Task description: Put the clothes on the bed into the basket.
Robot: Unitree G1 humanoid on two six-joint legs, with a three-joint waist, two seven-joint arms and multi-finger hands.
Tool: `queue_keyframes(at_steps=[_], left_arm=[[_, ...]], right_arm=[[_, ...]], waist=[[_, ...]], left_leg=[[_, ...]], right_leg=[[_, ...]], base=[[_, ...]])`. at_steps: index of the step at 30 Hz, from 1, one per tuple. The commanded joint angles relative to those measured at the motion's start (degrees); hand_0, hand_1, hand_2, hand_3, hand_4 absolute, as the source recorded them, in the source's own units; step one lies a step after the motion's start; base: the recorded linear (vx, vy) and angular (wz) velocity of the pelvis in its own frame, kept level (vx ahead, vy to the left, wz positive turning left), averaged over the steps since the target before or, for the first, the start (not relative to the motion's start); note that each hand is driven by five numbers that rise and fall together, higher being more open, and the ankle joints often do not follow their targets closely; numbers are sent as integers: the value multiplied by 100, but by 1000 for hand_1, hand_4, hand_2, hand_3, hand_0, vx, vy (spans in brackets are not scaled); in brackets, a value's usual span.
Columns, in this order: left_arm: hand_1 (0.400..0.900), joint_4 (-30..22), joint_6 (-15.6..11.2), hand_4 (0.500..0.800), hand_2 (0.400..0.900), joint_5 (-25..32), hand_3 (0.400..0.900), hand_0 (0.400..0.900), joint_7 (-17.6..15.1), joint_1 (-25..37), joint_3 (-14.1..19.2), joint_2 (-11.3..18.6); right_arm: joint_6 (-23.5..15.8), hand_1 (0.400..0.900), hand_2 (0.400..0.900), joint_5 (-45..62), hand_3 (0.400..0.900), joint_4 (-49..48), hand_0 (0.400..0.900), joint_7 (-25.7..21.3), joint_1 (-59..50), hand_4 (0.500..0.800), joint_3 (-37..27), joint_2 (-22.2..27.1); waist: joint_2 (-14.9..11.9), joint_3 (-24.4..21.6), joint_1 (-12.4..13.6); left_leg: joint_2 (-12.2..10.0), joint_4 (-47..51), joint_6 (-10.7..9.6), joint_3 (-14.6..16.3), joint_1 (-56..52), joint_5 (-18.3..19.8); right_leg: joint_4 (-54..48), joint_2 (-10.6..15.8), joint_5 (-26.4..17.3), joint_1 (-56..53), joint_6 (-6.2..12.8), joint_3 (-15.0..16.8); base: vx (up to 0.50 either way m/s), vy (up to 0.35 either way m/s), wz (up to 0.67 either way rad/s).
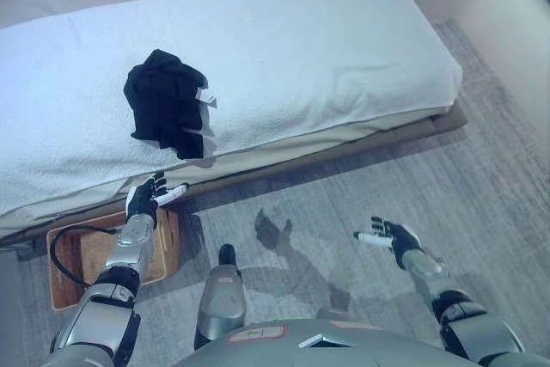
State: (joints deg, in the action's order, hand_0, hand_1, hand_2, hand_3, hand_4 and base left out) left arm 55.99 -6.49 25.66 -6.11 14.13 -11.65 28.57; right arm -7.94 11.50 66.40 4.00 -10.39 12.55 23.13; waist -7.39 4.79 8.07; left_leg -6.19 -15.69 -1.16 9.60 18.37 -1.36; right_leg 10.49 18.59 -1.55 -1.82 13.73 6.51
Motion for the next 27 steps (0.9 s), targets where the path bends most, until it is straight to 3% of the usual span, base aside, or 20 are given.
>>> queue_keyframes(at_steps=[1, 3, 6, 8, 11, 13, 18, 27], left_arm=[[900, -570, -373, 800, 900, 160, 900, 900, -4, 41, 115, 53], [900, -653, -353, 800, 900, 118, 900, 900, 15, -8, 140, 62], [900, -731, -328, 800, 900, 143, 900, 900, 89, -74, 200, 28], [900, -650, -321, 800, 900, 96, 900, 900, 129, -110, 208, -34], [900, -522, -318, 800, 900, 13, 900, 900, 177, -75, 178, -86], [900, -493, -309, 800, 900, -58, 900, 900, 205, -39, 173, -94], [900, -327, -300, 800, 900, -211, 900, 900, 269, 2, 197, -119], [900, -378, -253, 800, 900, -368, 900, 900, 286, -217, 271, -191]], right_arm=[[-206, 900, 900, 301, 900, -329, 900, -149, 73, 800, -242, 668], [-208, 900, 900, 283, 900, -379, 900, -145, 119, 800, -262, 648], [-191, 900, 900, 218, 900, -368, 900, -90, 219, 800, -267, 635], [-181, 900, 900, 194, 900, -342, 900, -54, 367, 800, -393, 637], [-167, 900, 900, 179, 900, -313, 900, -14, 570, 800, -570, 648], [-160, 900, 900, 160, 900, -323, 900, -7, 683, 800, -666, 665], [-159, 900, 900, 174, 900, -162, 900, 7, 887, 800, -836, 613], [-133, 900, 900, 148, 900, -41, 900, 116, 1092, 800, -897, 562]], waist=[[237, -81, -28], [358, 4, -96], [519, 201, -285], [614, 256, -468], [575, 376, -817], [521, 456, -1029], [400, 426, -1321], [221, 220, -1433]], left_leg=[[175, 220, 61, -612, 628, -146], [397, 230, 277, -598, 282, 76], [576, 432, 421, -538, -390, 222], [602, 572, 359, -508, -784, 329], [661, 701, 174, -612, -1313, 474], [693, 754, 45, -748, -1604, 580], [731, 948, -94, -953, -2233, 884], [861, 993, 13, -1425, -3022, 1408]], right_leg=[[784, -29, -1800, -329, -365, 174], [1501, -5, -1929, -17, -488, 3], [1896, -144, -1621, 696, -605, -276], [1749, -115, -1154, 1138, -582, -811], [991, 32, -1106, 1425, -398, -1292], [317, 36, -1230, 1575, -273, -1246], [-970, -115, -1654, 1803, 12, -727], [-1099, -498, -1963, 1856, 121, -314]], base=[[235, 366, 10], [222, 398, 3], [282, 309, 8], [337, 167, 43], [322, -23, 68], [307, -115, 59], [254, -69, 31], [255, -54, 21]])
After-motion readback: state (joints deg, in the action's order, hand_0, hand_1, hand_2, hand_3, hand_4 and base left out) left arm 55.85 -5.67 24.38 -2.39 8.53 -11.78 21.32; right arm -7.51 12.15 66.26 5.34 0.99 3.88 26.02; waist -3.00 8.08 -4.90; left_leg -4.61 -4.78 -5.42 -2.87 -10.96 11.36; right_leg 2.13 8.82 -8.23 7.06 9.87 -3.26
